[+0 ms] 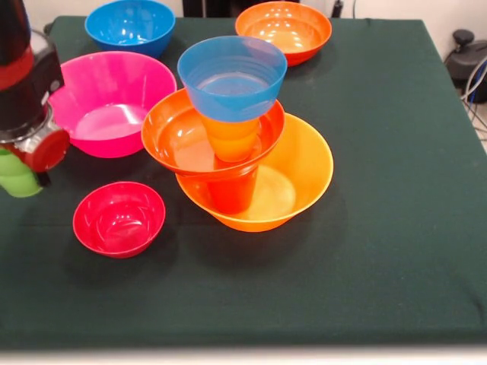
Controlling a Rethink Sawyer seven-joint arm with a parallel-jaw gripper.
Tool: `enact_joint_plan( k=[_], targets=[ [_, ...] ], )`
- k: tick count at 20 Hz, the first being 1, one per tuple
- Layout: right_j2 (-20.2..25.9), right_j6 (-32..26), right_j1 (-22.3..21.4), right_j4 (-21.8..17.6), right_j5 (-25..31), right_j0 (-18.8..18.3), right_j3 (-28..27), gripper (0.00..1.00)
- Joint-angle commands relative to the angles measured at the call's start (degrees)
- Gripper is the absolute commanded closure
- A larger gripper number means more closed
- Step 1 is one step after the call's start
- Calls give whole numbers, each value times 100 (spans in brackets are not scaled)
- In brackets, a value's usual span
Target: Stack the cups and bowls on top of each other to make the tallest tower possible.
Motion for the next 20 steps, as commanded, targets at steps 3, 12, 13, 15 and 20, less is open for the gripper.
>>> enact_joint_plan(
  k=[3, 12, 13, 15, 20],
  targets=[
    [459, -1620, -310, -211, 1298, 435, -407, 100],
    [514, -1308, -306, -130, 1704, 690, -735, 100],
    [509, -1289, -313, -121, 1733, 715, -761, 100],
    [500, -1244, -323, -107, 1821, 768, -835, 100],
    [460, -1144, -348, -98, 2040, 884, -992, 100]
  ],
)
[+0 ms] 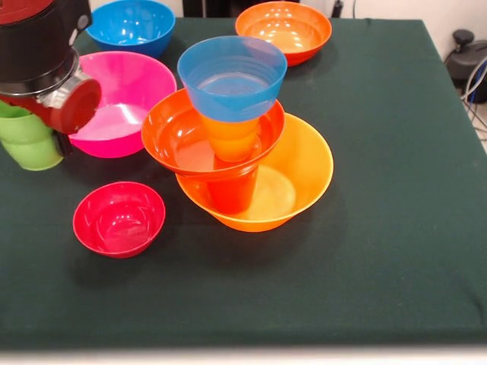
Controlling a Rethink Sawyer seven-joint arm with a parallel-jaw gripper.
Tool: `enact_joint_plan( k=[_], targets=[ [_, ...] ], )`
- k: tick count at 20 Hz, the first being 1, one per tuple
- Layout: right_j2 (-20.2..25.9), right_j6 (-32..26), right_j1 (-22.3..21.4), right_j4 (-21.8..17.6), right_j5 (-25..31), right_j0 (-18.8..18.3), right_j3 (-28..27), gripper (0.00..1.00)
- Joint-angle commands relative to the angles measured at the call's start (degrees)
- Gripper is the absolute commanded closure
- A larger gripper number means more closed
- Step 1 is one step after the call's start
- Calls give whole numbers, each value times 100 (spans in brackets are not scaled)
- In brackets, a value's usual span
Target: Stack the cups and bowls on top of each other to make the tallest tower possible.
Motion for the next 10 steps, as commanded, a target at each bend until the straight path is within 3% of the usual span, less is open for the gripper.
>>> enact_joint_plan(
  k=[1, 10],
  targets=[
    [417, -1143, -11, -108, 759, 295, -218, 100],
    [465, -1003, -116, 83, 1119, 451, -346, 100]
  ],
)
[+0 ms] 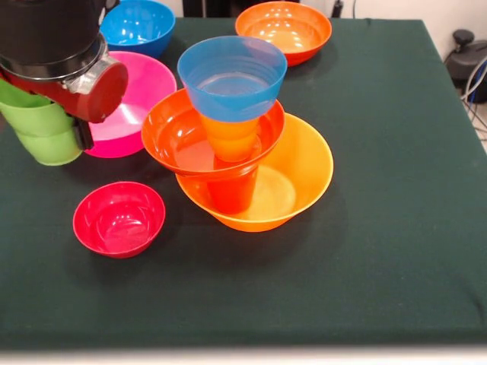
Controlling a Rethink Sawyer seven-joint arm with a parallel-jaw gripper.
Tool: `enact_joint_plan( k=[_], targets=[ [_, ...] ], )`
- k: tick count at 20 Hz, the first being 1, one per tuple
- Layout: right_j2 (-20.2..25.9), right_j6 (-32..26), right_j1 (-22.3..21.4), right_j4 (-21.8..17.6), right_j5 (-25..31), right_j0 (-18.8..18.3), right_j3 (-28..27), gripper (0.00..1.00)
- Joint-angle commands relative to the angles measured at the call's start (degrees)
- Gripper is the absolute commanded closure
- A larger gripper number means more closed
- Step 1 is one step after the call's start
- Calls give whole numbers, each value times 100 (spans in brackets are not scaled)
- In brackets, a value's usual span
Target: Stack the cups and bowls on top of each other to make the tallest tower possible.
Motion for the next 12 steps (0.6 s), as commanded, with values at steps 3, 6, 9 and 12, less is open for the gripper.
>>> enact_joint_plan(
  k=[3, 6, 9, 12],
  targets=[
    [438, -917, -99, 75, 865, 273, -54, 100],
    [386, -865, -130, 108, 950, 327, -81, 100],
    [372, -813, -139, 152, 986, 380, -91, 100],
    [338, -754, -99, 126, 1090, 440, -215, 100]
  ],
)
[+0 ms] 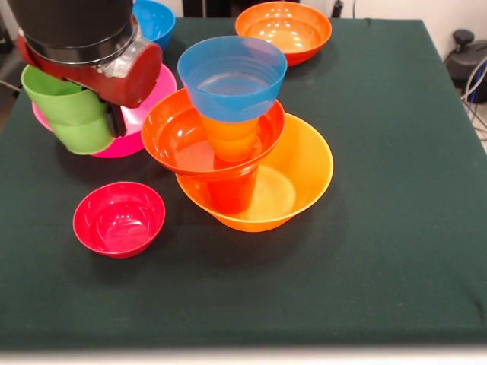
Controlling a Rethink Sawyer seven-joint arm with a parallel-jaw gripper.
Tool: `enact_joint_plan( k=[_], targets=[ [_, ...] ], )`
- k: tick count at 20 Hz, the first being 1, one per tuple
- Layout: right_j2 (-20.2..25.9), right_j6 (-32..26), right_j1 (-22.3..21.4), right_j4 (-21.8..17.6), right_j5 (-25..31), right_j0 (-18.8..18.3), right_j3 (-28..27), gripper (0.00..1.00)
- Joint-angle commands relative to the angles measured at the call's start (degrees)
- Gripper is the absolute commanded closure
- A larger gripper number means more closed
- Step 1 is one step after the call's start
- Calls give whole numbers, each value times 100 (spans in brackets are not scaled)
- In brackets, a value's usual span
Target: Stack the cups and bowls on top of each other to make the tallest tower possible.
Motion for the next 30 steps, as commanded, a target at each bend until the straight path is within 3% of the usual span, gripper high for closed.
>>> enact_joint_plan(
  k=[1, 10, 20, 30],
  targets=[
    [259, -743, -97, -147, 793, 307, -124, 100],
    [178, -825, -265, -153, 1186, 366, -253, 100],
    [230, -927, -206, -250, 1775, 400, -750, 100],
    [337, -232, -212, 26, 1665, 621, -684, 100]
  ],
)
